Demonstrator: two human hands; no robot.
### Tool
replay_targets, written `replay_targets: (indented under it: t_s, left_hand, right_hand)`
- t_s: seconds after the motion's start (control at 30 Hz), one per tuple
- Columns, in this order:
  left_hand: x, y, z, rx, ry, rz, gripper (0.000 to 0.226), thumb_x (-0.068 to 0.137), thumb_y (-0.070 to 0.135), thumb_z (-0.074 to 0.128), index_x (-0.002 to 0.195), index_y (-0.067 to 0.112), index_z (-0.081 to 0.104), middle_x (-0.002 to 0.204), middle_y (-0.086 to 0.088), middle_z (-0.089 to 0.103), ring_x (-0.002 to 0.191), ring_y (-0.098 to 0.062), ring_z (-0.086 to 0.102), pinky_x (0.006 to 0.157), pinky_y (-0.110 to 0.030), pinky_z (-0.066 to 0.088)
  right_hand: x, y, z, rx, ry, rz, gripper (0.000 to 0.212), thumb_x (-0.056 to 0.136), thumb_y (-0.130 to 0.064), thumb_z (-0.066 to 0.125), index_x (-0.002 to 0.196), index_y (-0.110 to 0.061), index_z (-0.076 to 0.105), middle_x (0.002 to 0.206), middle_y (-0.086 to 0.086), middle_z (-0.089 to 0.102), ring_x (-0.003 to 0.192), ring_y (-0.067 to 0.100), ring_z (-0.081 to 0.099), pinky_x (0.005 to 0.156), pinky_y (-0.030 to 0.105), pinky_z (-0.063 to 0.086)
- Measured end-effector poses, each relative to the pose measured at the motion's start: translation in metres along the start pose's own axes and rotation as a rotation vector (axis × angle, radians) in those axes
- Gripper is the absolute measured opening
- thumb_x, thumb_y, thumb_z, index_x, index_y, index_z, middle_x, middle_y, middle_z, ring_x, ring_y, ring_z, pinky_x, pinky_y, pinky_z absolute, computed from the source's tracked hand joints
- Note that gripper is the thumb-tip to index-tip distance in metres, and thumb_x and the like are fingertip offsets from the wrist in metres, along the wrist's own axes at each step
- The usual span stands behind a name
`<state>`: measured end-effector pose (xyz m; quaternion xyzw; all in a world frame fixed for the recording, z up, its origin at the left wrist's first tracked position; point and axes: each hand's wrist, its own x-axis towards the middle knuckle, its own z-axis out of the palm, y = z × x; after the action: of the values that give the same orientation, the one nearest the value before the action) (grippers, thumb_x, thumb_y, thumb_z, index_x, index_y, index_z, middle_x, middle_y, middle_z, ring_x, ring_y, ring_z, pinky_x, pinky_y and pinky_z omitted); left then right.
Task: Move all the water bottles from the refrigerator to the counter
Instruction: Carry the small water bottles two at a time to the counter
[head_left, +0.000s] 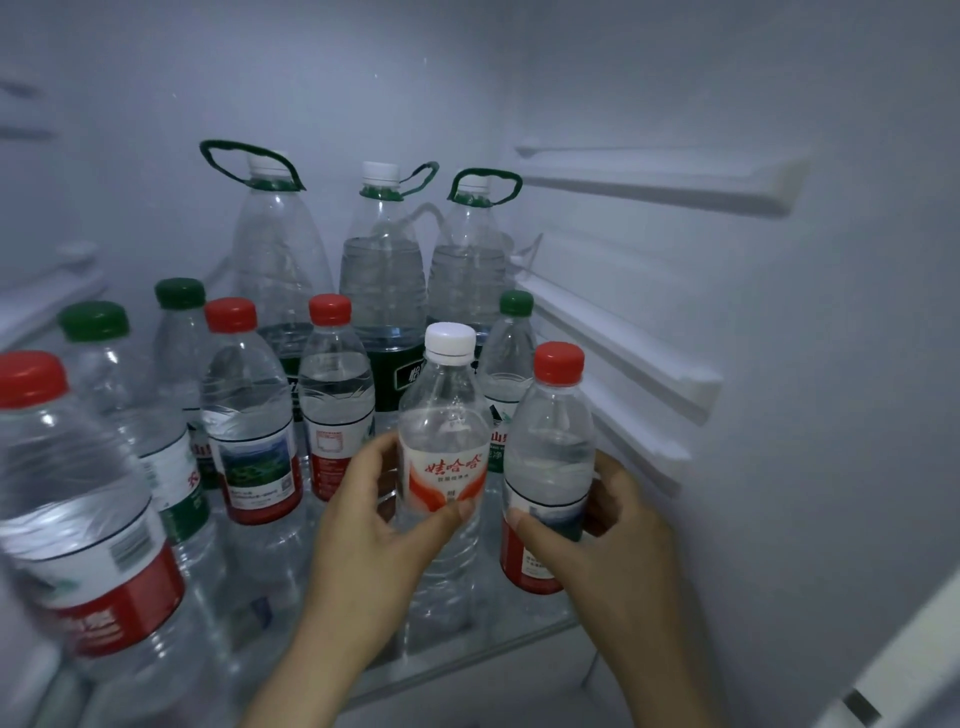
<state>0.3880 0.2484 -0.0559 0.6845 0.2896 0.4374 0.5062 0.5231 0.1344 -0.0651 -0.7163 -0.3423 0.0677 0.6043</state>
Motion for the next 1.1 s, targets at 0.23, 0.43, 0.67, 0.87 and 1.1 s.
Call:
replay_targets:
  t_s: [0.23, 0.43, 0.67, 0.87, 1.1]
  left_hand:
    - [-0.02, 0.027, -0.01, -0.006, 0.042, 0.001, 0.072, 0.046, 0.044, 0.078, 0.115, 0.041, 0.056, 0.111, 0.019, 0.067, 0.102, 0.0, 0.064, 0.092, -0.031, 0.052]
    - [-0.039, 0.039, -0.02, -0.005, -0.002, 0.019, 0.064, 0.061, 0.024, 0.086, 0.114, 0.044, 0.055, 0.107, 0.023, 0.068, 0.095, 0.008, 0.064, 0.084, -0.021, 0.051]
    - [-0.065, 0.055, -0.033, -0.039, -0.129, 0.064, 0.069, 0.049, 0.048, 0.08, 0.113, 0.05, 0.054, 0.109, 0.027, 0.067, 0.1, 0.006, 0.064, 0.091, -0.032, 0.053]
    - [-0.098, 0.066, -0.038, -0.044, -0.253, 0.116, 0.081, 0.051, 0.047, 0.08, 0.127, 0.036, 0.054, 0.115, 0.02, 0.067, 0.105, 0.002, 0.063, 0.095, -0.034, 0.053]
    - [-0.127, 0.085, -0.029, -0.114, -0.401, 0.13, 0.088, 0.048, 0.056, 0.08, 0.13, 0.037, 0.052, 0.118, 0.021, 0.066, 0.11, -0.002, 0.062, 0.099, -0.04, 0.05]
  right_hand:
    - [-0.012, -0.022, -0.015, 0.024, -0.015, -0.05, 0.052, 0.058, -0.035, 0.087, 0.096, -0.056, 0.059, 0.088, -0.043, 0.063, 0.085, -0.015, 0.063, 0.067, 0.012, 0.05]
    - [-0.039, -0.041, -0.022, 0.052, 0.037, -0.08, 0.055, 0.059, -0.029, 0.087, 0.101, -0.054, 0.061, 0.093, -0.037, 0.067, 0.089, -0.01, 0.065, 0.075, 0.02, 0.052]
    - [-0.092, -0.069, -0.035, 0.038, 0.164, -0.085, 0.061, 0.06, -0.029, 0.085, 0.116, -0.041, 0.063, 0.096, -0.029, 0.07, 0.09, -0.007, 0.067, 0.077, 0.019, 0.055]
    - [-0.145, -0.089, -0.049, -0.01, 0.268, -0.065, 0.064, 0.06, -0.03, 0.087, 0.118, -0.039, 0.062, 0.097, -0.026, 0.071, 0.09, -0.004, 0.068, 0.076, 0.021, 0.057]
    - [-0.195, -0.116, -0.081, -0.046, 0.34, -0.07, 0.048, 0.064, -0.019, 0.086, 0.103, -0.04, 0.066, 0.091, -0.022, 0.074, 0.086, -0.001, 0.07, 0.07, 0.019, 0.056]
